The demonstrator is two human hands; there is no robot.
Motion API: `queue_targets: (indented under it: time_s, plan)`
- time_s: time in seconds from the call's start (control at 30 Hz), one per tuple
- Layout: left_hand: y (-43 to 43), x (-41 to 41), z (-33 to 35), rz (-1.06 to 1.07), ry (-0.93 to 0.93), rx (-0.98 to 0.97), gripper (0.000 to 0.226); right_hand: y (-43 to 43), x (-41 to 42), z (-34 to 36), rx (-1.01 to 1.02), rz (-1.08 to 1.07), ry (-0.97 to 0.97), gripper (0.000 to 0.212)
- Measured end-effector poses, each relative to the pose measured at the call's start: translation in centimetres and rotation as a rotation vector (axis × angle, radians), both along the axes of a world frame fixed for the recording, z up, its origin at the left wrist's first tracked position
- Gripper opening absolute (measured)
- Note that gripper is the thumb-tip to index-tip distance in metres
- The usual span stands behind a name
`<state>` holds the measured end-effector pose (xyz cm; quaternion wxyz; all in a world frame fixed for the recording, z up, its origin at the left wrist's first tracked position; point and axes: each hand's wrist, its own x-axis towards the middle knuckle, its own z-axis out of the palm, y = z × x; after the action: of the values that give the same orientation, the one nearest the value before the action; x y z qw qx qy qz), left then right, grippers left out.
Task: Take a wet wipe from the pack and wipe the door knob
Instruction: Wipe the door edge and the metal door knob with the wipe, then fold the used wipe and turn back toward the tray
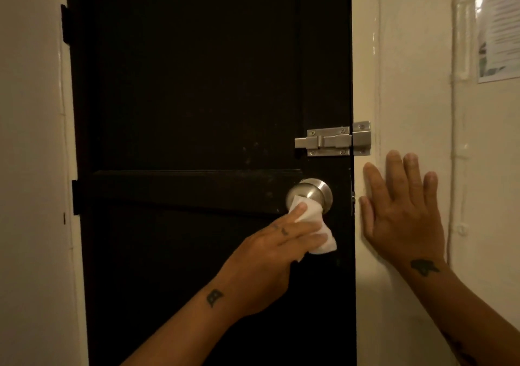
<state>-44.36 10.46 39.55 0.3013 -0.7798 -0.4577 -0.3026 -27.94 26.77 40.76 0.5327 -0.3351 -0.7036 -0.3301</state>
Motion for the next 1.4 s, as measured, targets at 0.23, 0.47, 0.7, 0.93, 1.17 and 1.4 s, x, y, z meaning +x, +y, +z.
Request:
queue_targets:
  time_s: [0.23,0.47,0.7,0.93,1.17,1.4]
  plan:
    - [1.0,1.9,3.7,0.162,-0.206,0.0,0.058,-0.1,0.1,0.1,-0.005,-0.005,-0.013,0.056]
    - [-0.7,-0.8,0.5,0.163,-0.352,-0.169,0.054,-0.2,0.0,0.0,-0.011,0.003,-0.006,0.055]
    - [-3.3,-3.3,-1.2,-0.013,-0.623,-0.122,0.043,-2.1,-0.2,-1.2,-0.108,0.158,0.1,0.05]
    - [-3.9,-4.6,-2.9,-0.286,-1.128,-0.494,0.021,-7.9,-1.6,-7.1,-0.413,0.79,0.35,0.021]
    - [-1.2,-4.4,-5.3,-0.424,-1.479,-0.817,0.015,-9.7,-2.6,-9.1,-1.214,1.105,0.294,0.058]
    - [1.0,-3.2,-7.2,-0.551,-1.459,-0.846,0.016,-10.6,-2.9,-9.5,-1.161,0.982,0.414,0.03]
